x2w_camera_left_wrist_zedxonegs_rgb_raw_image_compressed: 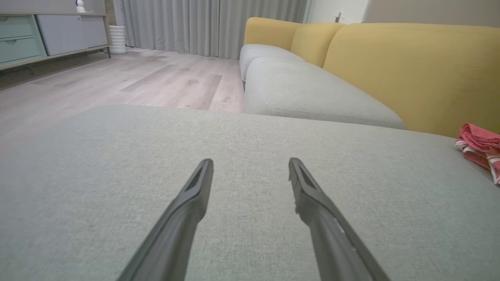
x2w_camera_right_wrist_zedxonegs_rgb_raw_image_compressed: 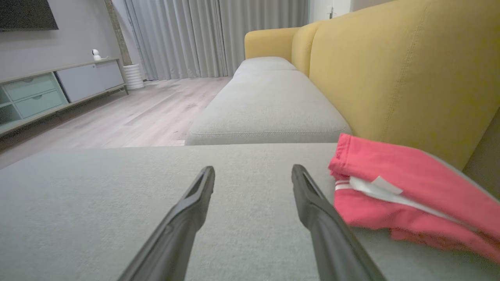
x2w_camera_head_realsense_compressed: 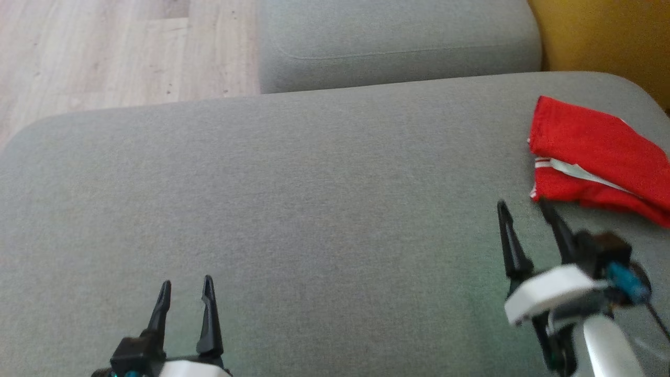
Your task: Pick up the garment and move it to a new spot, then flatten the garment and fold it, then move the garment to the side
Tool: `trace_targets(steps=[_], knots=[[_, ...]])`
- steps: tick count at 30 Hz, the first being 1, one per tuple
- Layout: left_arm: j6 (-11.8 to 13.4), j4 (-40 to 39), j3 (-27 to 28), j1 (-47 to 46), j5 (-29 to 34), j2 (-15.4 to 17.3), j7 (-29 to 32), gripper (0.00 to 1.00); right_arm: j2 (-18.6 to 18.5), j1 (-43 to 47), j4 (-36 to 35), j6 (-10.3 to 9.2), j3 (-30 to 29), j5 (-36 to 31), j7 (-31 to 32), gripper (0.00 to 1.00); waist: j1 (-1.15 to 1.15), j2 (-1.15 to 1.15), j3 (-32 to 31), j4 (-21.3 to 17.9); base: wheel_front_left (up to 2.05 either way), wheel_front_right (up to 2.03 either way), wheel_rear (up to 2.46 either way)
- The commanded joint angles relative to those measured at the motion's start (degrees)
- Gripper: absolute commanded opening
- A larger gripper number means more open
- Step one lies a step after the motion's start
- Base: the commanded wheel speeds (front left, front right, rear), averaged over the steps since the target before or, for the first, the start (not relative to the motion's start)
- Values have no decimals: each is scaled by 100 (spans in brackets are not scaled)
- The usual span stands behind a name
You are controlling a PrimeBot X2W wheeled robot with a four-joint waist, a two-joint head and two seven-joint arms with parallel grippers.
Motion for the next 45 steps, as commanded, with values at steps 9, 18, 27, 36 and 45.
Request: trace_targets(steps=[9,18,27,36,45], knots=[[-1,-114,322,44,38,17,-93,100,18,857,-940,39,107,362,-270,100,2,0,-93,287,0,0,0],[-156,-181,434,133,-53,-16,-99,100,19,1140,-1063,39,96,508,-368,100,2,0,-106,361,0,0,0],[-184,-206,463,135,-24,-59,-101,100,19,1146,-1037,39,77,493,-358,100,2,0,-85,367,0,0,0],[-236,359,254,379,-219,-203,29,0,36,1332,-386,-1,2,725,-291,0,2,0,-78,362,0,0,0],[-420,398,488,268,-712,-287,178,0,-6,1210,-326,2,-12,1428,-245,0,2,0,-67,344,0,0,0]])
